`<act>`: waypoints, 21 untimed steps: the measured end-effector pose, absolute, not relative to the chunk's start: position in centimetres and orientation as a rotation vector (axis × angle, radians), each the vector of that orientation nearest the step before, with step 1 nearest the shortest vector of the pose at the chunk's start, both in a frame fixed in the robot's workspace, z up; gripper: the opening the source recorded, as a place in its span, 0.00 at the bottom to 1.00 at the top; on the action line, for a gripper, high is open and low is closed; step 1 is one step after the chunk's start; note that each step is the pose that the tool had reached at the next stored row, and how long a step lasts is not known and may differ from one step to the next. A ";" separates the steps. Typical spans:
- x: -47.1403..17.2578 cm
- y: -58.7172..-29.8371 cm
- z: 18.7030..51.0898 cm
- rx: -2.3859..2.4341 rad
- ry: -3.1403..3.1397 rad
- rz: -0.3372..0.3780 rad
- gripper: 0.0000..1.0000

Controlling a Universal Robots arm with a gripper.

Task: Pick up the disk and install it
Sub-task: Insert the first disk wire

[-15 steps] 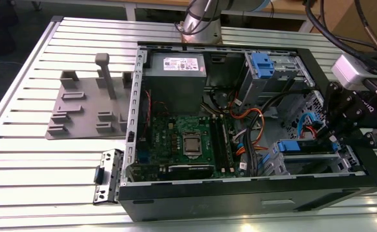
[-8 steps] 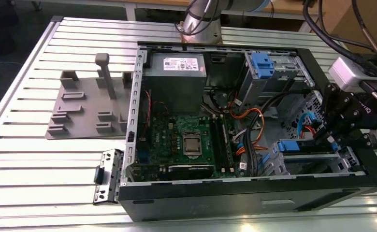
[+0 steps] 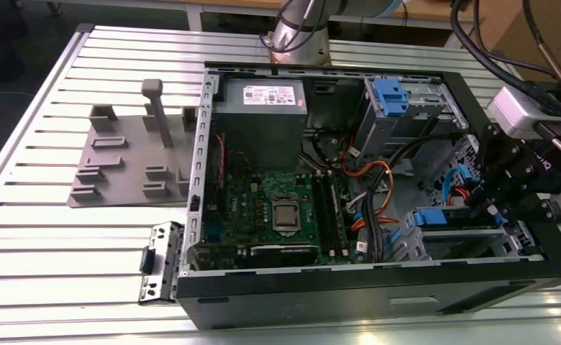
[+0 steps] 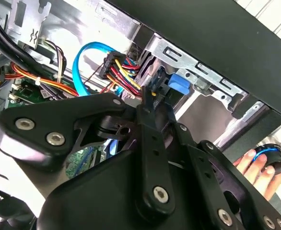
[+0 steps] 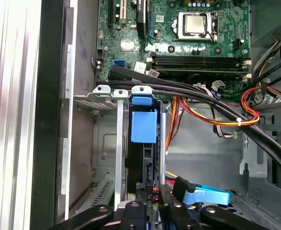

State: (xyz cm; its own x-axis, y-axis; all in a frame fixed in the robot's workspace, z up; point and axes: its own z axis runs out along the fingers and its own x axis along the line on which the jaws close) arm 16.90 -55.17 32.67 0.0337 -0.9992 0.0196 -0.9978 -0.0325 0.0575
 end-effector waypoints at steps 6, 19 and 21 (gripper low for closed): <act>17.0 -55.2 34.3 2.222 -2.149 -0.048 0.25; 19.9 -54.9 34.5 2.202 -2.128 -0.134 0.10; 19.9 -54.9 35.1 2.202 -2.129 -0.134 0.10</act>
State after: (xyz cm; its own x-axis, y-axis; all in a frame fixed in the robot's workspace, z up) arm 19.89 -54.94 35.05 0.0333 -0.9994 -0.0102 -0.9927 -0.0343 0.1153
